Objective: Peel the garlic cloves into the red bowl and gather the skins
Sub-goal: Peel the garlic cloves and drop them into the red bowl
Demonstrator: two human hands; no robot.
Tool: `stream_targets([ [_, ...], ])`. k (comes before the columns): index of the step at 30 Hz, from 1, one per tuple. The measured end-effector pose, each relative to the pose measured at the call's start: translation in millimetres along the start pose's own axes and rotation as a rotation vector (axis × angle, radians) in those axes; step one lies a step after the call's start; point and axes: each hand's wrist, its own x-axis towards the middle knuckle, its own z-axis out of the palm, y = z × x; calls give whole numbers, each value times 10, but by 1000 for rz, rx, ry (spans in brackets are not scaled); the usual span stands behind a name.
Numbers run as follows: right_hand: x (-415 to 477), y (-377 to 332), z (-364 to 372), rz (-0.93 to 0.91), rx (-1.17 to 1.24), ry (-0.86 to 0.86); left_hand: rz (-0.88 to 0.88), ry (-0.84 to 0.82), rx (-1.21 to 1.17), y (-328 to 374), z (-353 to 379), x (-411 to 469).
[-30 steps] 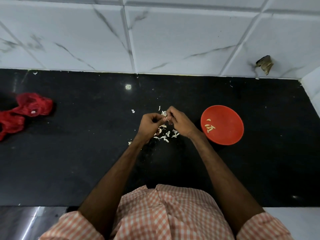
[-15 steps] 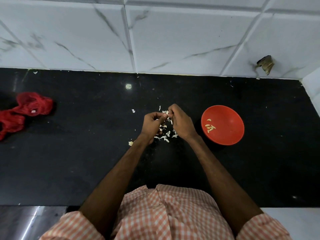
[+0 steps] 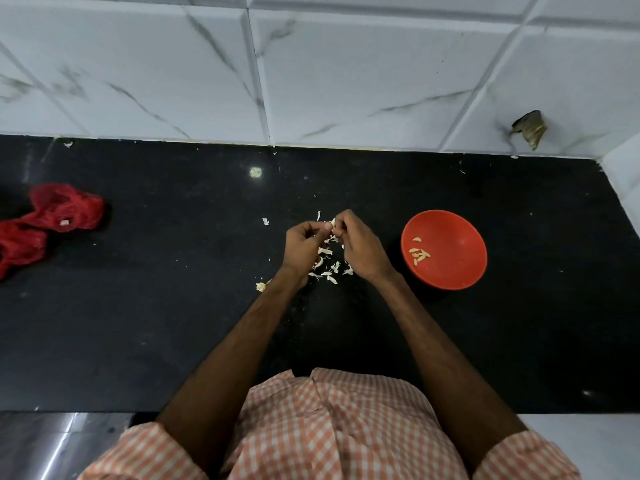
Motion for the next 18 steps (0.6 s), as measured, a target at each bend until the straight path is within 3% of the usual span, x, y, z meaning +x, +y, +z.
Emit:
stream_targets([
  [8, -23, 15, 17, -11, 57, -5, -134, -2, -250, 74, 8, -15],
  [18, -14, 115, -10, 120, 139, 55, -122, 40, -183, 10, -25, 1],
])
